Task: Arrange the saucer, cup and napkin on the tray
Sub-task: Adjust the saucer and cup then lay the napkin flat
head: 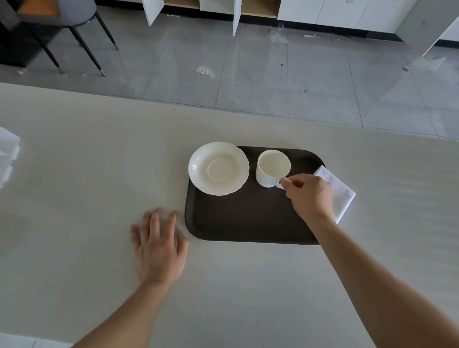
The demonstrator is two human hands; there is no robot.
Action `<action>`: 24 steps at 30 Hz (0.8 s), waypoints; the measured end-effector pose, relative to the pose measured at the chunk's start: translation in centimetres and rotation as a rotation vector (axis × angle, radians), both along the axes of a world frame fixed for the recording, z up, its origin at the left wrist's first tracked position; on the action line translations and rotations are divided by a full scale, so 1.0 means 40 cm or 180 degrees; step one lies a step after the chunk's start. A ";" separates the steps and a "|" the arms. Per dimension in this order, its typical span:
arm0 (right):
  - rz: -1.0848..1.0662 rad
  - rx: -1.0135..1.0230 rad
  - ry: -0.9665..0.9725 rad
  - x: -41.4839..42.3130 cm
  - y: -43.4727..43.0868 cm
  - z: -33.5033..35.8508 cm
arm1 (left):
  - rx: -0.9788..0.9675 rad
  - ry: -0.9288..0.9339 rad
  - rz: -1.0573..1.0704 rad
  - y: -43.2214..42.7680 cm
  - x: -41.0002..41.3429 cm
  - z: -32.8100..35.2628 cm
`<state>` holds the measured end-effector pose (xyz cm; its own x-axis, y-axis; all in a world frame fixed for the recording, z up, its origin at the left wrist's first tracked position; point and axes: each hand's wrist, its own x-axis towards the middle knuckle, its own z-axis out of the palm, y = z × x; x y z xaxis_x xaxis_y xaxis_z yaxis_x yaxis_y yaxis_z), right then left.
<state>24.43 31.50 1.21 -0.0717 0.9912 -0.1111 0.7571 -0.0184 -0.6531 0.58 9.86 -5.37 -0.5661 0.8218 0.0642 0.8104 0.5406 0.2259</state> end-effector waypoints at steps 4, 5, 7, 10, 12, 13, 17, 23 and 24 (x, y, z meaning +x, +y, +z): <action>-0.0232 0.0017 0.0107 -0.021 -0.012 -0.004 | 0.0039 0.0041 -0.0015 0.000 -0.003 -0.006; -0.0277 0.0018 0.0124 -0.027 -0.014 -0.006 | 0.0053 0.0043 -0.0015 0.000 -0.003 -0.008; -0.0310 0.0024 0.0158 -0.042 -0.019 -0.010 | 0.0080 0.0047 -0.0013 -0.001 -0.004 -0.010; -0.0316 0.0019 0.0186 -0.061 -0.026 -0.013 | 0.0080 0.0057 -0.0012 -0.001 -0.005 -0.013; -0.0282 0.0076 0.0148 -0.066 -0.030 -0.017 | 0.0082 0.0066 -0.0016 -0.001 -0.005 -0.015; -0.0280 0.0089 0.0157 -0.067 -0.032 -0.018 | 0.0083 0.0069 -0.0017 -0.001 -0.005 -0.016; -0.0279 0.0085 0.0230 -0.074 -0.040 -0.022 | 0.0064 0.0067 -0.0028 -0.002 -0.007 -0.017; -0.0285 0.0057 0.0322 -0.089 -0.049 -0.028 | 0.0015 0.0044 -0.0024 -0.002 -0.009 -0.021; -0.0307 0.0055 0.0340 -0.091 -0.051 -0.028 | 0.0019 0.0054 -0.0026 -0.003 -0.010 -0.022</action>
<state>20.81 29.46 0.09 0.0133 0.9958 -0.0908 0.6786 -0.0757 -0.7306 0.18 9.75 -6.26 -0.5582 0.8260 0.0785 0.8185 0.5326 0.2153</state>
